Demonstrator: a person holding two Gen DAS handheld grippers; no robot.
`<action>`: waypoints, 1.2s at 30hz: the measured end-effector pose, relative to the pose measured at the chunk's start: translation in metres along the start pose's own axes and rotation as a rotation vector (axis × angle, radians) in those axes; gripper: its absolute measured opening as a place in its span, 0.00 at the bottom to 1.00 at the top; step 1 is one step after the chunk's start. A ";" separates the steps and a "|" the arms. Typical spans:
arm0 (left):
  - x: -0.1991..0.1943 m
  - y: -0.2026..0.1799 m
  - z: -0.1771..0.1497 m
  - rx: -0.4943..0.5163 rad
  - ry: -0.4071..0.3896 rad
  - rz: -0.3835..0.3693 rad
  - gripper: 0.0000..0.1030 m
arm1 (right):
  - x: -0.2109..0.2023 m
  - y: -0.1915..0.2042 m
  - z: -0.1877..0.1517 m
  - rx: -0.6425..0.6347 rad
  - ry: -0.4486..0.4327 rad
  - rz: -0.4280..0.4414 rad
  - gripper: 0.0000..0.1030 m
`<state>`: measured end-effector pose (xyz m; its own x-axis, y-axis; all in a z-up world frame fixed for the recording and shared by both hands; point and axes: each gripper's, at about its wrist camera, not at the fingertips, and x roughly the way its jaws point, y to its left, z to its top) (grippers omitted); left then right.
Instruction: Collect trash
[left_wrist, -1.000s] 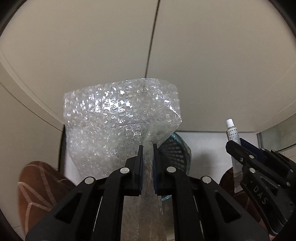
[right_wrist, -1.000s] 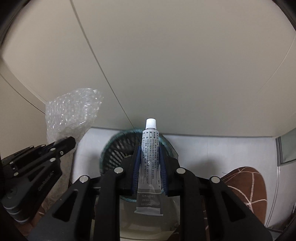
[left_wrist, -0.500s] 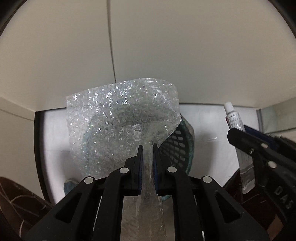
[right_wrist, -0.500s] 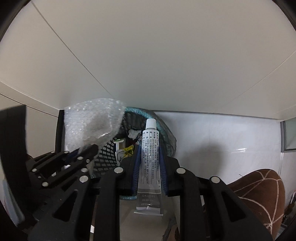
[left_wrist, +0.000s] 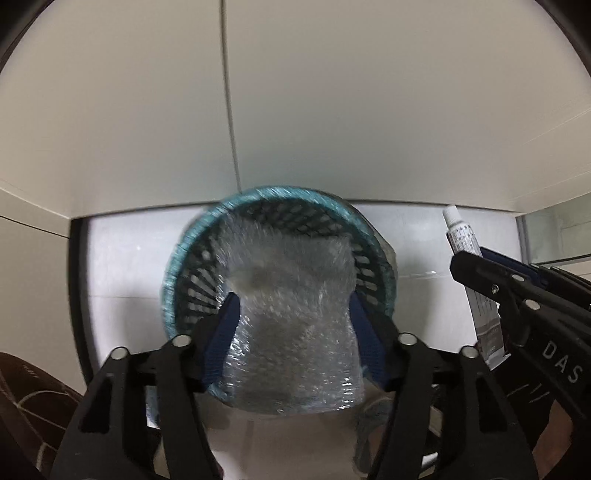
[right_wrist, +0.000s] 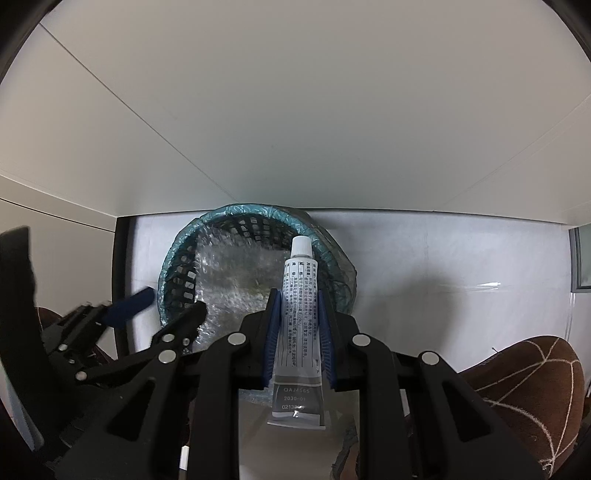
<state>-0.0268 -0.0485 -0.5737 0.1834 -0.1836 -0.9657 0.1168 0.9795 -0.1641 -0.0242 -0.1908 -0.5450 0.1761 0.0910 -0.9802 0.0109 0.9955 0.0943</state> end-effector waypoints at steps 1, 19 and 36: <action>-0.002 0.001 0.000 -0.001 -0.021 0.020 0.67 | 0.000 0.002 0.000 -0.005 0.001 0.004 0.19; -0.050 0.044 0.004 -0.146 -0.129 0.110 0.94 | 0.014 0.018 0.002 -0.105 0.026 0.083 0.31; -0.118 0.038 -0.026 -0.122 -0.202 0.109 0.94 | -0.090 0.012 -0.034 -0.053 -0.206 -0.009 0.93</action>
<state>-0.0695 0.0119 -0.4716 0.3808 -0.0775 -0.9214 -0.0308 0.9949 -0.0964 -0.0739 -0.1865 -0.4613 0.3738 0.0799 -0.9241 -0.0371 0.9968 0.0712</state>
